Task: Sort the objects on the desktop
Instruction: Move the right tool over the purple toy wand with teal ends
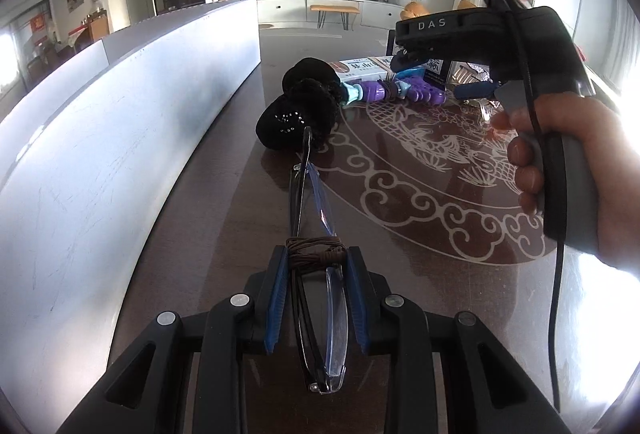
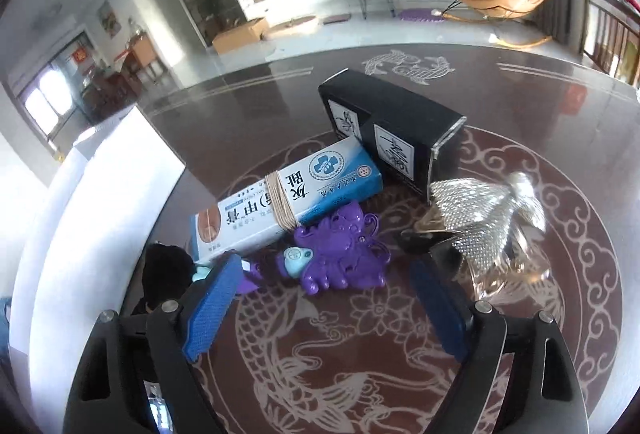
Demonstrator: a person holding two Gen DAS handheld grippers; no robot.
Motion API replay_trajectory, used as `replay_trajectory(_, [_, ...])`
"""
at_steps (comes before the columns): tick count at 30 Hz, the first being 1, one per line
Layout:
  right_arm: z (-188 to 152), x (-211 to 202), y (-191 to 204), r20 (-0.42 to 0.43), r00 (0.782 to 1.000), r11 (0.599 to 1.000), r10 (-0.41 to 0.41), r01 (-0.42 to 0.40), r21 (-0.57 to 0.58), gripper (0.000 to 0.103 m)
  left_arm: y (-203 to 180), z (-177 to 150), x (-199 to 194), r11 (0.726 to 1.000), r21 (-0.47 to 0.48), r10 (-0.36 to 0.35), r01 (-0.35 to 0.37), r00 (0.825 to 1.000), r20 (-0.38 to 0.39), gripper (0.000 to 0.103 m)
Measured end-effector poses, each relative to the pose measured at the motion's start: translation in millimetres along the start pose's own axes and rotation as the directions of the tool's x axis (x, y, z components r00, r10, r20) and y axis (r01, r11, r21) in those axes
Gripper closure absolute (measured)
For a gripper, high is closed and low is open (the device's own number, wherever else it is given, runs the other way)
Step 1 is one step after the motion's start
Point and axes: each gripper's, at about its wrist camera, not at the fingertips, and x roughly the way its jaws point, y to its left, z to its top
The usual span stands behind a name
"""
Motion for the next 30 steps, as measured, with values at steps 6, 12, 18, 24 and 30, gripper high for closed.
replay_trajectory(6, [22, 21, 13, -0.061, 0.998, 0.986, 0.025, -0.035, -0.162, 0.015, 1, 0, 0, 1.000, -0.008, -0.014, 0.014, 1.000, 0.000, 0.075])
replay_trajectory(12, [0, 16, 28, -0.297, 0.931, 0.908, 0.210, -0.298, -0.294, 0.016, 2, -2, -2, 1.000, -0.008, -0.012, 0.012, 1.000, 0.001, 0.074])
replay_trajectory(18, [-25, -5, 59, -0.169, 0.985, 0.744, -0.037, -0.086, -0.663, 0.015, 0, -1, -1, 1.000, -0.002, 0.002, -0.002, 1.000, 0.000, 0.074])
replay_trajectory(24, [-15, 31, 95, -0.126, 0.984, 0.692, -0.126, -0.004, -0.722, 0.014, 1, -1, 0, 1.000, -0.017, -0.016, 0.016, 1.000, 0.002, 0.074])
replay_trajectory(30, [3, 48, 79, -0.287, 0.958, 0.787, 0.000, -0.177, -0.591, 0.038, 2, -1, 0, 0.999, -0.025, -0.025, 0.026, 1.000, 0.005, 0.074])
